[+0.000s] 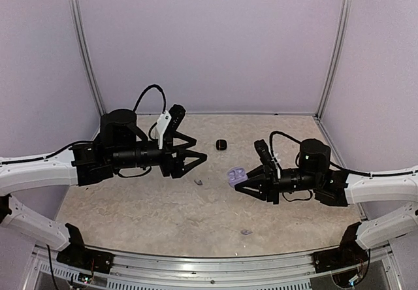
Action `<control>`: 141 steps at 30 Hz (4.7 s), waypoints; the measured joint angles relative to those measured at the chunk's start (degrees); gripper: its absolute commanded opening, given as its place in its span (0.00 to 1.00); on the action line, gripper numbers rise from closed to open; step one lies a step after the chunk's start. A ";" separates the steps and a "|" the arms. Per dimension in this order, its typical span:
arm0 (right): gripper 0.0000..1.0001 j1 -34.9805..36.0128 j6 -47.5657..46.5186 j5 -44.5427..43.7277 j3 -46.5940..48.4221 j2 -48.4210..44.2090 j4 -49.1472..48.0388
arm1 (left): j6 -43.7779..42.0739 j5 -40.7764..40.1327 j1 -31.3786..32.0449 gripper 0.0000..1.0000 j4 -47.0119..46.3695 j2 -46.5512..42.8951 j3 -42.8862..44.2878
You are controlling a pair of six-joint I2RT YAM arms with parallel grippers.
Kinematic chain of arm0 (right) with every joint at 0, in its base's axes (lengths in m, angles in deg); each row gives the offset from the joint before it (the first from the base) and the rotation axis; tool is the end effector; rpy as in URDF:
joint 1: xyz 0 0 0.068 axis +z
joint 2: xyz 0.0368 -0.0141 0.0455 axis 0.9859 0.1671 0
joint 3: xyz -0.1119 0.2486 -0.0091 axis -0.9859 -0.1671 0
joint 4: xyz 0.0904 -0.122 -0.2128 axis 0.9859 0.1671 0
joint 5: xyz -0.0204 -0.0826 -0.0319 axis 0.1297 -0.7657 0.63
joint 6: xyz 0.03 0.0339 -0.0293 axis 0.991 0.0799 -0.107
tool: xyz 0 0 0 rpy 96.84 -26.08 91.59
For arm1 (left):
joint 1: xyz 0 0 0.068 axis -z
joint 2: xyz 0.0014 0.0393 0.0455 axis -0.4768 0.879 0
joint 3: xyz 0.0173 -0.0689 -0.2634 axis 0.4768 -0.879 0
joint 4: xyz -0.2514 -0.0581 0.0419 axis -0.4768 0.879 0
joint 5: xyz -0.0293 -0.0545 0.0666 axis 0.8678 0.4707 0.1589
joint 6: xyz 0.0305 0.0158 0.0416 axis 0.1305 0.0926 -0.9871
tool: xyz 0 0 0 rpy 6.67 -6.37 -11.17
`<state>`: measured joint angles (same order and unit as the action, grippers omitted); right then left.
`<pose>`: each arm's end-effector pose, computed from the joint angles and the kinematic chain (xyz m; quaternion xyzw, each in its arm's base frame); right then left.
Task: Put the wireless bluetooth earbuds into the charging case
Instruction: Open the charging case, then move the left earbud to the center of the board, then pick up the left earbud from the center of the board.
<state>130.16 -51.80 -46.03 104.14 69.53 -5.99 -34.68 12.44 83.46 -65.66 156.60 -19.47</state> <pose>0.1471 0.2064 0.2408 -0.4142 0.6333 0.5227 0.3926 0.1590 -0.2415 0.3163 0.3939 0.6631 -0.3924 0.5011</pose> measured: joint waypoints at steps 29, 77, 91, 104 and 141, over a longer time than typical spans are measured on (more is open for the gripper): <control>0.00 -7.48 5.14 2.32 -5.88 -8.33 -1.62 | -17.51 3.85 -13.51 0.71 37.77 40.74 30.38; 0.00 -7.58 1.01 2.16 -9.49 -14.19 -1.14 | -4.09 1.68 -11.52 0.55 28.85 37.07 22.62; 0.00 -7.58 0.20 -3.13 -9.35 -14.14 2.03 | 8.09 -5.16 -9.88 0.44 32.04 40.59 23.58; 0.00 -7.58 -0.22 -4.37 -9.35 -14.03 3.17 | 10.86 -8.04 -9.40 0.36 35.98 46.27 29.66; 0.00 -7.58 -1.03 -5.77 -10.08 -4.87 -16.13 | 8.83 -8.35 -8.20 0.11 22.40 32.50 20.68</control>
<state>122.58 -52.83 -51.80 94.06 64.66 -22.12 -25.85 4.10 75.26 -43.25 189.10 1.21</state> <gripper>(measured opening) 0.197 0.124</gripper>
